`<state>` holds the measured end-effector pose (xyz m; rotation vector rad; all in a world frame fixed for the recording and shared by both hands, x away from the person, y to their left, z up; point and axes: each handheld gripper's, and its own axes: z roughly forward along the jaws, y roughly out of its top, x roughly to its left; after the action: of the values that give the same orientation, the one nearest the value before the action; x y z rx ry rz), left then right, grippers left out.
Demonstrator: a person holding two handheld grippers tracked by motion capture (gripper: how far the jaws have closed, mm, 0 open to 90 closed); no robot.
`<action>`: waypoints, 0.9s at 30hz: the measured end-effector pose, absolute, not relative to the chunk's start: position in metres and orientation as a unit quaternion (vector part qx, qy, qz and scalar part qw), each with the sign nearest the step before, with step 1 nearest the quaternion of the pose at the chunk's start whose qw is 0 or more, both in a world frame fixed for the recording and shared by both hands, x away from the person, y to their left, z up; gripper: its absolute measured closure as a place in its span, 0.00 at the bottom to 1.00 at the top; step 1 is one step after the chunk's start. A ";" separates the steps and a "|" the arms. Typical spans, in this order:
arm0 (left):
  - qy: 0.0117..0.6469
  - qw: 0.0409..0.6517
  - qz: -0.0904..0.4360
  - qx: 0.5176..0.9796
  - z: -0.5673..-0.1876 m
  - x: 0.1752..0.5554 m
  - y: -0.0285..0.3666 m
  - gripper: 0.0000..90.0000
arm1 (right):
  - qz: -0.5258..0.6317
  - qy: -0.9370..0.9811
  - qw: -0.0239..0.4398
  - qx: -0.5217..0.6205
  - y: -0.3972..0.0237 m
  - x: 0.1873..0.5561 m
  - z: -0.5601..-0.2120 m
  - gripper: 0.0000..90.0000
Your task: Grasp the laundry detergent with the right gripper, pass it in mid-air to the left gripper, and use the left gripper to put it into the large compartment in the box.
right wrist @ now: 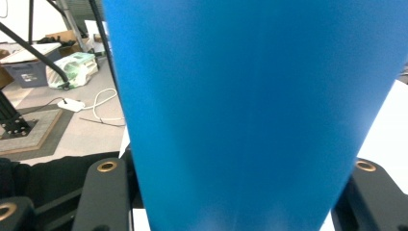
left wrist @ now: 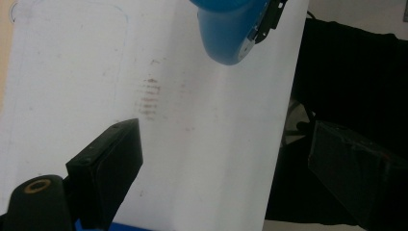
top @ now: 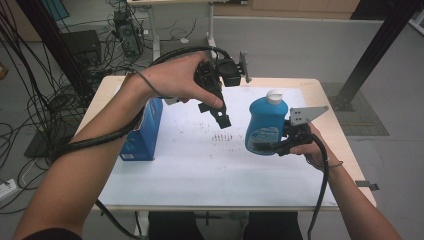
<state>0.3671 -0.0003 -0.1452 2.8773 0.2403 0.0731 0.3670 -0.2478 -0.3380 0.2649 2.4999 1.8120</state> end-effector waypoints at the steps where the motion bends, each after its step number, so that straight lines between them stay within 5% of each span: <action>1: 0.078 0.123 0.026 0.989 -0.144 0.367 -0.001 0.13 | 0.584 0.807 0.019 0.082 -0.246 0.367 -0.337 0.44; 27: 0.045 0.126 0.022 0.991 -0.141 0.355 -0.015 0.13 | 0.588 0.809 -0.015 0.028 -0.197 0.355 -0.322 0.44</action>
<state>0.3550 -0.0154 -0.1409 2.8847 0.1299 0.0631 0.3550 -0.1968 -0.3220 0.0873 2.5653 1.8642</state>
